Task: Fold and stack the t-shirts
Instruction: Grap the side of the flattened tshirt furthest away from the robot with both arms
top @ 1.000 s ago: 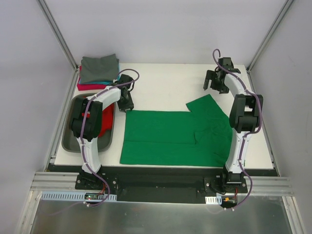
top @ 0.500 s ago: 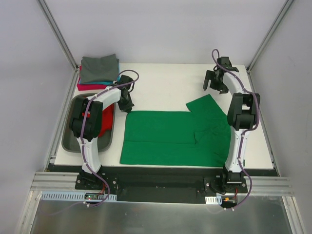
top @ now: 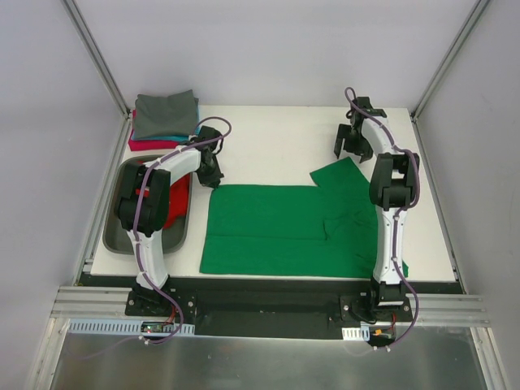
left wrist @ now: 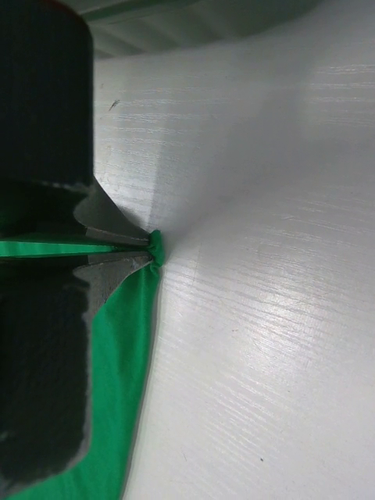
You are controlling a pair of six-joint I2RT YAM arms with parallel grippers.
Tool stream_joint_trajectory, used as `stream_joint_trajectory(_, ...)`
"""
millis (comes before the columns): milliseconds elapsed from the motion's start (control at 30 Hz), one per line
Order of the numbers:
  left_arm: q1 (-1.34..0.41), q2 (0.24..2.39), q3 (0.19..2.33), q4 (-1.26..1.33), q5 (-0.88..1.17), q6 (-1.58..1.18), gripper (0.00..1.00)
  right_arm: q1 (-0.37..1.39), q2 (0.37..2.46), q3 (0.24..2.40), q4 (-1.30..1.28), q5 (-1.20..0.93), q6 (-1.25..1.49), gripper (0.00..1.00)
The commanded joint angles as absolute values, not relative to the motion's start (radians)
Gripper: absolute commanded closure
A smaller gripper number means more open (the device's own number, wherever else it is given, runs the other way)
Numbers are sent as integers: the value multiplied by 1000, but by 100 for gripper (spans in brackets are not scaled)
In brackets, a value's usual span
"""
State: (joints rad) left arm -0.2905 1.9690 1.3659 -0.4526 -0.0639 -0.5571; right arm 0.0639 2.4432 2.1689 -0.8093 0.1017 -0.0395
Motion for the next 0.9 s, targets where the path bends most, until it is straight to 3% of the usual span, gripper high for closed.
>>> stream_joint_trajectory(0,-287,1945,1336,-477,-38,-551,100,78,2438,2206,-917,189,-9,21)
stream_joint_trajectory(267,-287,1931,1331,-471,-34,-552,100,84,2425,2164,-928,193,-3,45)
stream_joint_trajectory(400,-287,1921,1330,-471,-35,-552,100,84,2410,2152,-916,170,32,66)
stream_joint_trajectory(667,-288,1888,1325,-472,-31,-557,100,84,2353,2106,-841,137,15,99)
stream_joint_trajectory(867,-319,1795,1252,-453,-46,-571,100,98,2142,1894,-721,129,-21,99)
